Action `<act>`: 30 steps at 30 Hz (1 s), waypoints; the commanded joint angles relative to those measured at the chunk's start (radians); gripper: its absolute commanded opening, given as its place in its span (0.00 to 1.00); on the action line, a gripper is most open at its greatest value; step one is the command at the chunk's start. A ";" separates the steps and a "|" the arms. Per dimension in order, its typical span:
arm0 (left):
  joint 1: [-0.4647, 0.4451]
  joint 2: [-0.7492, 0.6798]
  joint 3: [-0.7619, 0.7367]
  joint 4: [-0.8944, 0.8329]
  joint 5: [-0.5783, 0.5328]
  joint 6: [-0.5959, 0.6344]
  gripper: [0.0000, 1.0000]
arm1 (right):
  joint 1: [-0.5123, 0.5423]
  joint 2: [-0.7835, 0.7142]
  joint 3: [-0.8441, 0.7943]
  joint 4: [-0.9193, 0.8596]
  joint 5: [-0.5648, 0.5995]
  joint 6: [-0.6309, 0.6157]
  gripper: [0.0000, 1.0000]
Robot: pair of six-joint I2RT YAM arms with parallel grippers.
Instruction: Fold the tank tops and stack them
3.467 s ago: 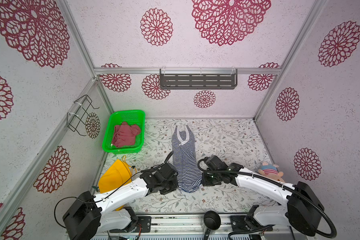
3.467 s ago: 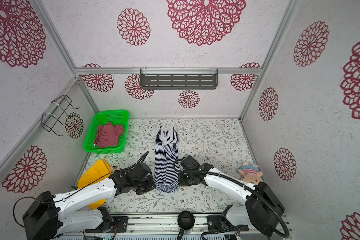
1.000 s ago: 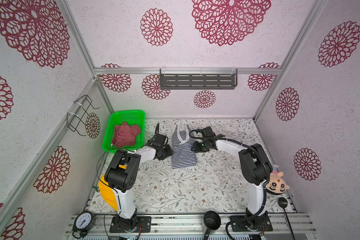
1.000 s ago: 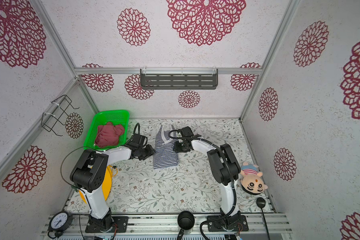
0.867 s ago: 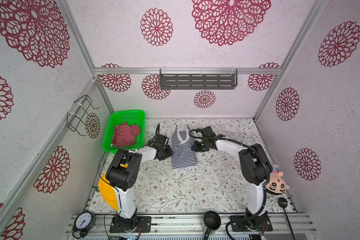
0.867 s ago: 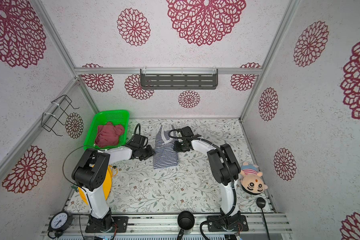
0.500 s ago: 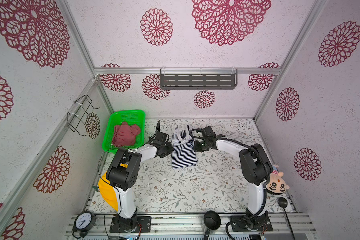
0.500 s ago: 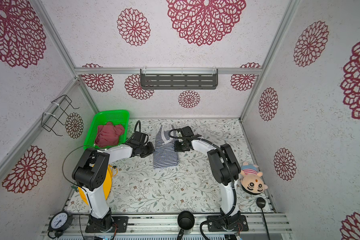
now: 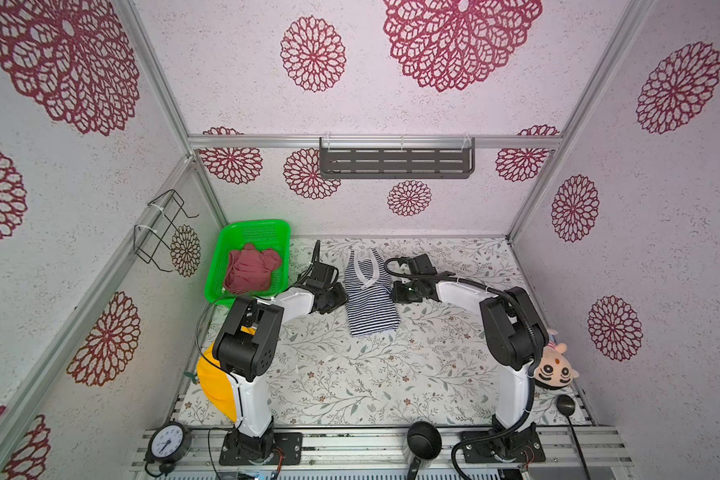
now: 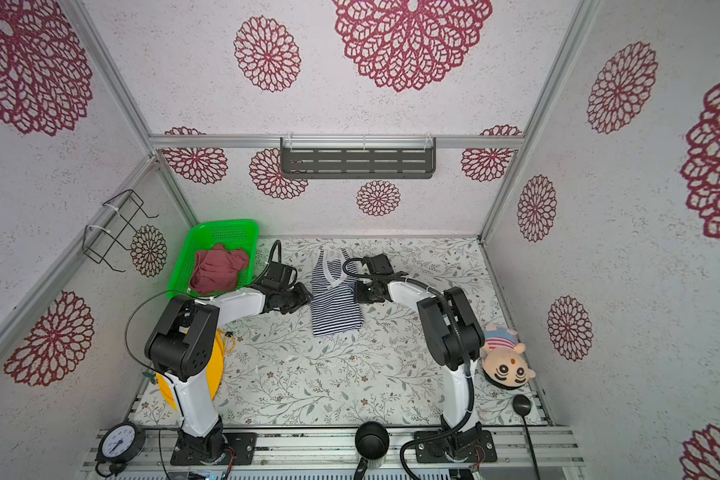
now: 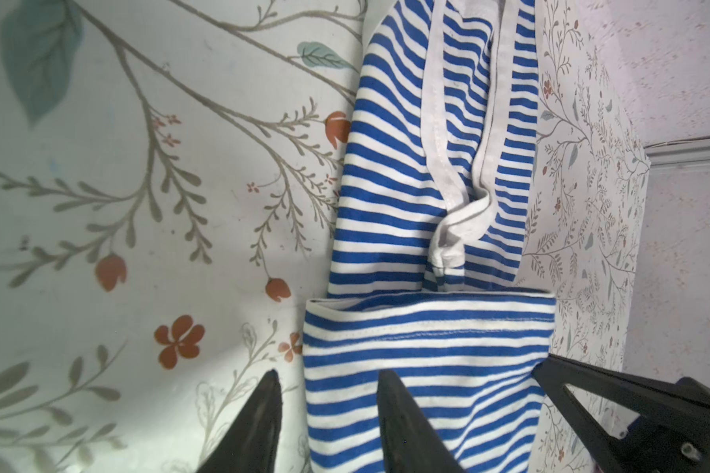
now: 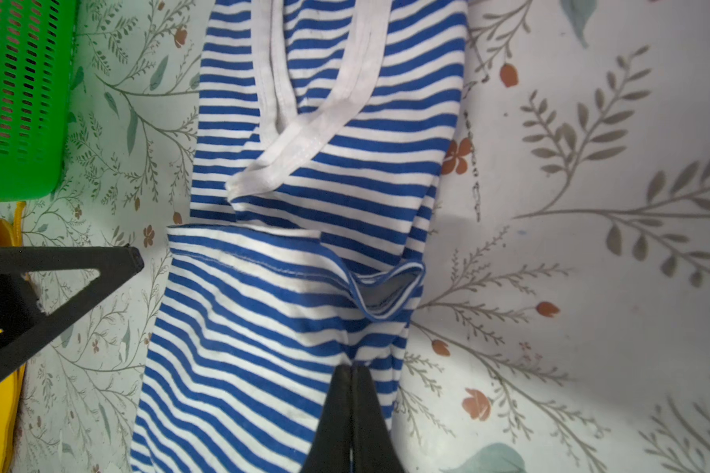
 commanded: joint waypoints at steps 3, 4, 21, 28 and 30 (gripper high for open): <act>-0.009 0.071 0.018 0.039 0.026 -0.029 0.37 | -0.007 -0.009 0.004 0.026 0.004 0.014 0.00; -0.010 0.078 0.022 0.036 0.027 -0.031 0.37 | -0.008 -0.008 0.004 0.024 0.004 0.013 0.00; -0.020 -0.046 0.050 0.010 0.007 -0.019 0.00 | -0.008 -0.092 -0.033 0.061 -0.029 0.004 0.00; -0.022 -0.061 0.075 0.020 -0.001 -0.002 0.00 | -0.013 -0.133 -0.045 0.071 -0.001 0.024 0.00; -0.022 -0.041 0.085 0.037 0.006 0.000 0.00 | -0.017 -0.124 -0.045 0.082 -0.005 0.033 0.00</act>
